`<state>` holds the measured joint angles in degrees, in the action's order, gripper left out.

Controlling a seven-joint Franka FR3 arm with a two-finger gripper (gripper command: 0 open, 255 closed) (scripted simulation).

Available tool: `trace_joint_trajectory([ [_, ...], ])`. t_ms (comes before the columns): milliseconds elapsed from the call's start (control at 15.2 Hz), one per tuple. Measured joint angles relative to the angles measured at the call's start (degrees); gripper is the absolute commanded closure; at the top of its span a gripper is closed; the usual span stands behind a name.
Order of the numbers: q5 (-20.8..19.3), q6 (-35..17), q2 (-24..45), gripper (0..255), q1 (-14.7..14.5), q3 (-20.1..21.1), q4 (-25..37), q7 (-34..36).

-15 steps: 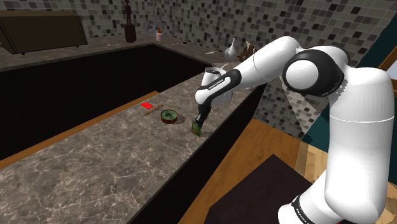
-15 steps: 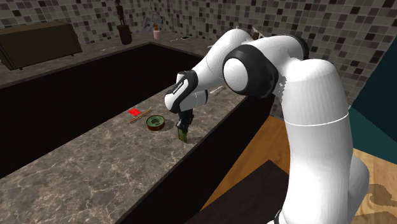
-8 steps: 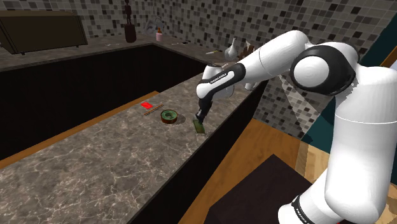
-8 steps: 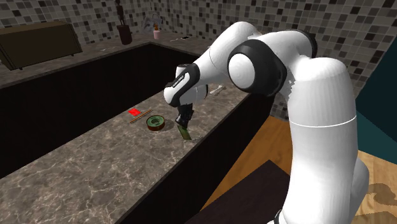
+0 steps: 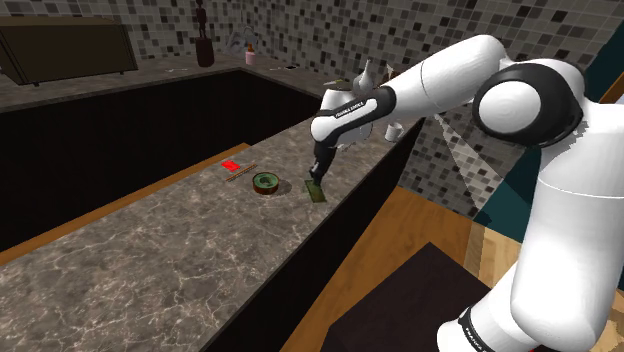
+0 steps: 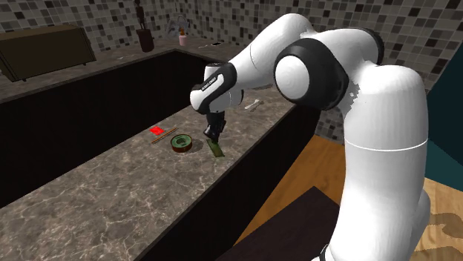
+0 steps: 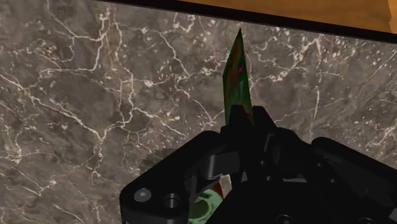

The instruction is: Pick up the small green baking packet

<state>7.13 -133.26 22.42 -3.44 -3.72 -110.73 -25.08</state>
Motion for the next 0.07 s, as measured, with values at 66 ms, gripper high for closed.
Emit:
trace_joint_trajectory([
  [66,-0.06,0.38,-0.34,255,-0.01,-0.03,0.05,0.06],
])
